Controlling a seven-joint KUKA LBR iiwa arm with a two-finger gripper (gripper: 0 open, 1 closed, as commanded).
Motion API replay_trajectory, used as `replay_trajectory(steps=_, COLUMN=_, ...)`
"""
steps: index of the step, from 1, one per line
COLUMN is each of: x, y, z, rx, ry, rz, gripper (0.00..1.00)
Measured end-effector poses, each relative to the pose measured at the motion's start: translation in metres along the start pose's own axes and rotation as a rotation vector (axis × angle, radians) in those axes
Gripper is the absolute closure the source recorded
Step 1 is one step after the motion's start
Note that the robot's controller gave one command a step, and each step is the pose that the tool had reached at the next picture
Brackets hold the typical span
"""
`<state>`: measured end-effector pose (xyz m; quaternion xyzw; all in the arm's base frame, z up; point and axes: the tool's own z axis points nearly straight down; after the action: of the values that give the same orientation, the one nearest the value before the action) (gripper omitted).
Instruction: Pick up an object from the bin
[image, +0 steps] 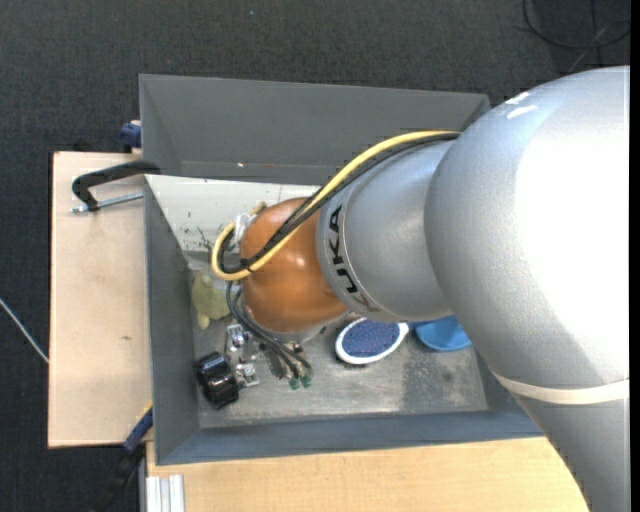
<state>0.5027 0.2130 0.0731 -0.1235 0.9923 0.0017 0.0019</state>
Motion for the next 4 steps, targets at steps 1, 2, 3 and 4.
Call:
replay_trajectory(steps=1, x=-0.013, y=0.011, z=0.000, rx=0.005, ry=0.003, rz=-0.065, gripper=1.00)
replay_trajectory(steps=2, x=-0.032, y=-0.006, z=-0.154, rx=0.002, ry=-0.012, rz=-0.166, gripper=1.00)
replay_trajectory(steps=3, x=-0.033, y=0.001, z=-0.041, rx=0.001, ry=0.010, rz=-0.299, gripper=1.00)
replay_trajectory(steps=4, x=-0.035, y=0.001, z=-0.045, rx=0.001, ry=0.003, rz=-0.298, gripper=0.00)
